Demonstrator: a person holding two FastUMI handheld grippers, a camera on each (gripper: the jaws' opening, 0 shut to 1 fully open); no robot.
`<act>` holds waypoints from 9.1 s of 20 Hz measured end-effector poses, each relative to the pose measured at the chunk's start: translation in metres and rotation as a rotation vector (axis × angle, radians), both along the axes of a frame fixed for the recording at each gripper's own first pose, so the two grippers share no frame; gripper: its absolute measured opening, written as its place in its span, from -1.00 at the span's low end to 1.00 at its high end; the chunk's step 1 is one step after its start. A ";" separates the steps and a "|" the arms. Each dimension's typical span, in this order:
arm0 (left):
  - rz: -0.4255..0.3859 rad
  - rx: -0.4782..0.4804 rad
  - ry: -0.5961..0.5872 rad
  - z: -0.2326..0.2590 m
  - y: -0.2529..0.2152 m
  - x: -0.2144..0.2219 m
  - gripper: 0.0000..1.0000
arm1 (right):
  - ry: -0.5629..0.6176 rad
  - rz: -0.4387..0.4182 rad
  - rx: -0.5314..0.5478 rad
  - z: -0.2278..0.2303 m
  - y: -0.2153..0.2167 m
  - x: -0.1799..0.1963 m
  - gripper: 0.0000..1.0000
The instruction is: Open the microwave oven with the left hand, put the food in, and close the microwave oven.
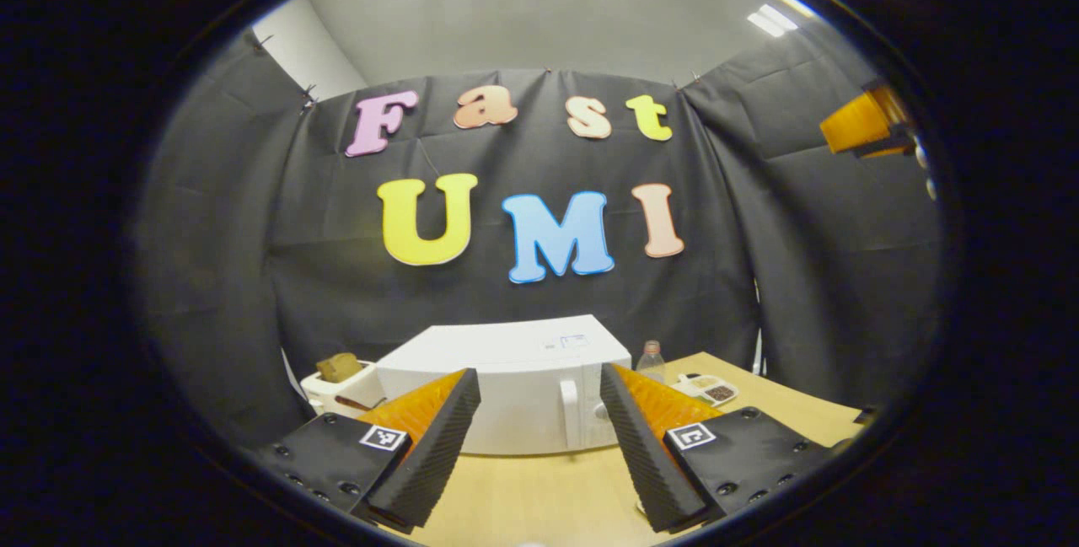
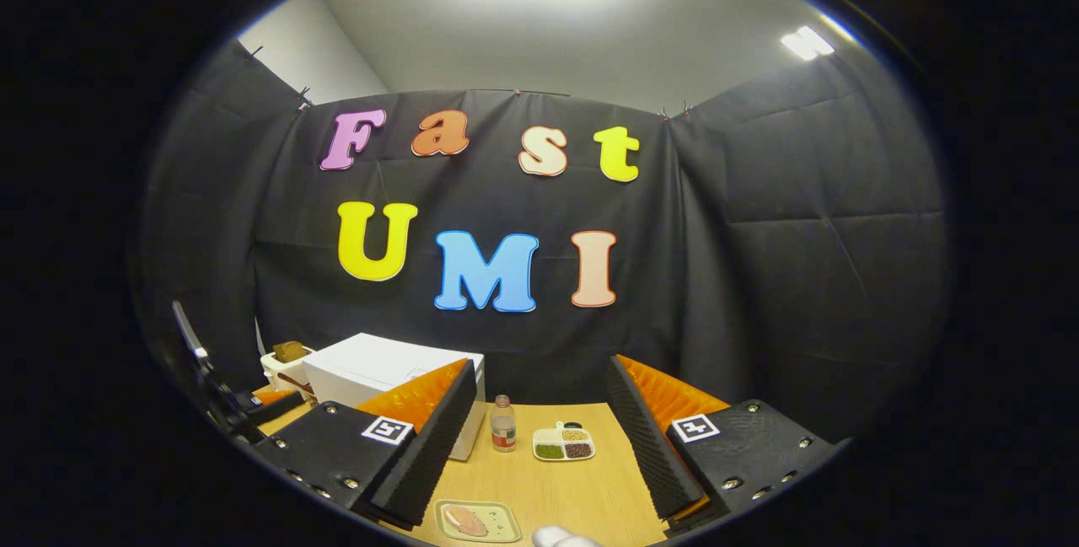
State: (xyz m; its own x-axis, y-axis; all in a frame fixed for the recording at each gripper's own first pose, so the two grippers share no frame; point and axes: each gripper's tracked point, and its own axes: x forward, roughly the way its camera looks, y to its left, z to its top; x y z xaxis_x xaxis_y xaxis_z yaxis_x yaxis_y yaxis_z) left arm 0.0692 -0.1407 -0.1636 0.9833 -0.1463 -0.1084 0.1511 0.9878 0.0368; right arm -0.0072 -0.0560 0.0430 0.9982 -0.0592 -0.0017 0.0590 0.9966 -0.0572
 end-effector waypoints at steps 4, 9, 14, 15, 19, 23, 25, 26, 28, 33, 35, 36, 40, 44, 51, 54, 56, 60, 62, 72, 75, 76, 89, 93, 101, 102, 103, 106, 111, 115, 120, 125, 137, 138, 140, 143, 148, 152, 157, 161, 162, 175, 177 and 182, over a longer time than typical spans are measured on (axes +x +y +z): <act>-0.006 0.029 0.060 -0.074 -0.026 0.040 0.90 | 0.010 -0.032 -0.025 0.006 -0.014 -0.006 0.92; 0.019 0.014 0.137 -0.145 -0.036 0.097 0.94 | 0.041 -0.082 -0.099 -0.003 -0.030 -0.012 0.92; 0.026 0.006 0.114 -0.170 -0.045 0.152 0.90 | 0.102 -0.137 -0.125 -0.022 -0.046 -0.020 0.92; 0.023 0.014 0.108 -0.173 -0.047 0.162 0.93 | 0.111 -0.146 -0.132 -0.024 -0.048 -0.020 0.92; 0.033 0.000 0.120 -0.183 -0.047 0.184 0.94 | 0.145 -0.155 -0.118 -0.038 -0.050 -0.020 0.92; 0.009 -0.052 0.129 -0.183 -0.052 0.194 0.87 | 0.167 -0.151 -0.096 -0.047 -0.050 -0.018 0.92; -0.013 -0.048 0.130 -0.180 -0.056 0.196 0.69 | 0.170 -0.153 -0.087 -0.048 -0.052 -0.018 0.92; -0.019 -0.046 0.133 -0.181 -0.057 0.197 0.60 | 0.169 -0.153 -0.085 -0.049 -0.051 -0.019 0.92; 0.010 -0.047 0.136 -0.181 -0.049 0.200 0.49 | 0.167 -0.157 -0.103 -0.049 -0.053 -0.019 0.92; -0.014 -0.082 0.186 -0.189 -0.044 0.198 -0.38 | 0.167 -0.143 -0.108 -0.050 -0.045 -0.022 0.92; -0.018 -0.058 0.191 -0.188 -0.042 0.198 -0.52 | 0.172 -0.135 -0.104 -0.052 -0.042 -0.022 0.92; -0.018 -0.056 0.190 -0.188 -0.042 0.197 -0.58 | 0.174 -0.134 -0.103 -0.054 -0.041 -0.022 0.92; -0.019 -0.050 0.206 -0.189 -0.042 0.197 -0.72 | 0.178 -0.133 -0.098 -0.056 -0.040 -0.027 0.92; -0.027 -0.062 0.262 -0.195 -0.038 0.171 -0.72 | 0.184 -0.135 -0.096 -0.059 -0.042 -0.030 0.92; -0.095 -0.035 0.191 -0.176 0.003 0.081 -0.67 | 0.197 -0.032 -0.045 -0.066 -0.011 -0.025 0.92; -0.059 0.009 0.208 -0.176 0.022 0.069 -0.48 | 0.179 0.008 -0.053 -0.060 0.000 -0.027 0.92; 0.008 0.022 0.218 -0.176 0.043 0.065 0.20 | 0.166 0.024 -0.073 -0.057 0.007 -0.030 0.92; 0.033 0.001 0.231 -0.171 0.057 0.051 1.00 | 0.157 0.051 -0.083 -0.056 0.018 -0.035 0.92; 0.039 0.048 0.217 -0.168 0.064 0.042 1.00 | 0.161 0.059 -0.075 -0.059 0.021 -0.039 0.92; 0.110 0.158 0.226 -0.157 0.156 -0.039 0.94 | 0.214 0.158 -0.004 -0.087 0.075 -0.055 0.92; 0.162 0.153 0.240 -0.156 0.196 -0.058 0.94 | 0.217 0.210 0.005 -0.092 0.100 -0.054 0.92; 0.182 0.156 0.241 -0.152 0.209 -0.063 0.95 | 0.219 0.229 0.009 -0.095 0.108 -0.054 0.92; 0.430 0.148 0.272 -0.140 0.353 -0.128 0.95 | 0.254 0.353 -0.008 -0.120 0.161 -0.058 0.92; 0.448 0.146 0.250 -0.122 0.361 -0.130 0.91 | 0.256 0.353 -0.041 -0.135 0.155 -0.047 0.92; 0.416 0.121 0.172 -0.035 0.309 -0.166 1.00 | 0.501 0.389 -0.076 -0.276 0.115 -0.043 0.92; 0.413 0.109 0.158 -0.022 0.299 -0.168 1.00 | 0.538 0.395 -0.086 -0.296 0.109 -0.042 0.92; 0.423 0.097 0.149 -0.007 0.291 -0.171 1.00 | 0.571 0.407 -0.095 -0.317 0.104 -0.042 0.92; 0.419 0.063 0.099 0.039 0.251 -0.170 1.00 | 0.644 0.450 -0.110 -0.368 0.099 -0.035 0.92; 0.372 0.116 0.044 0.094 0.193 -0.159 0.89 | 0.694 0.489 -0.137 -0.423 0.103 -0.009 0.92; 0.320 0.139 0.042 0.105 0.164 -0.152 1.00 | 0.724 0.512 -0.155 -0.450 0.116 0.012 0.93; 0.256 0.127 0.055 0.101 0.151 -0.136 1.00 | 0.801 0.488 -0.174 -0.486 0.120 0.023 0.93; 0.226 0.131 0.043 0.104 0.156 -0.113 0.94 | 0.834 0.481 -0.152 -0.493 0.121 0.021 0.92; 0.188 0.126 0.062 0.081 0.190 -0.091 0.97 | 0.845 0.545 -0.054 -0.438 0.172 0.039 0.33; 0.185 0.124 0.067 0.078 0.194 -0.091 0.94 | 0.832 0.559 -0.015 -0.427 0.189 0.044 0.32; 0.177 0.129 0.071 0.073 0.204 -0.090 1.00 | 0.795 0.574 0.060 -0.404 0.226 0.059 0.33; 0.164 0.130 0.086 0.063 0.222 -0.085 1.00 | 0.758 0.580 0.212 -0.382 0.289 0.087 0.32; 0.147 0.094 0.110 0.048 0.253 -0.077 1.00 | 0.700 0.515 0.373 -0.371 0.364 0.152 0.32; 0.139 0.111 0.124 0.039 0.273 -0.059 1.00 | 0.647 0.419 0.501 -0.376 0.403 0.208 0.32; 0.136 0.123 0.128 0.019 0.286 -0.041 1.00 | 0.539 0.273 0.618 -0.384 0.423 0.276 0.27; 0.121 0.121 0.105 0.012 0.285 -0.029 1.00 | 0.438 0.152 0.630 -0.395 0.417 0.319 0.31; 0.118 0.125 0.102 0.009 0.286 -0.030 1.00 | 0.421 0.131 0.655 -0.397 0.418 0.329 0.27; 0.071 0.170 0.116 -0.011 0.283 -0.030 1.00 | 0.360 -0.047 0.525 -0.418 0.385 0.355 0.96; 0.080 0.158 0.109 -0.007 0.283 -0.028 1.00 | 0.353 -0.050 0.509 -0.409 0.376 0.343 0.97; 0.123 0.147 0.086 0.009 0.292 -0.025 1.00 | 0.323 0.068 0.425 -0.345 0.364 0.287 0.96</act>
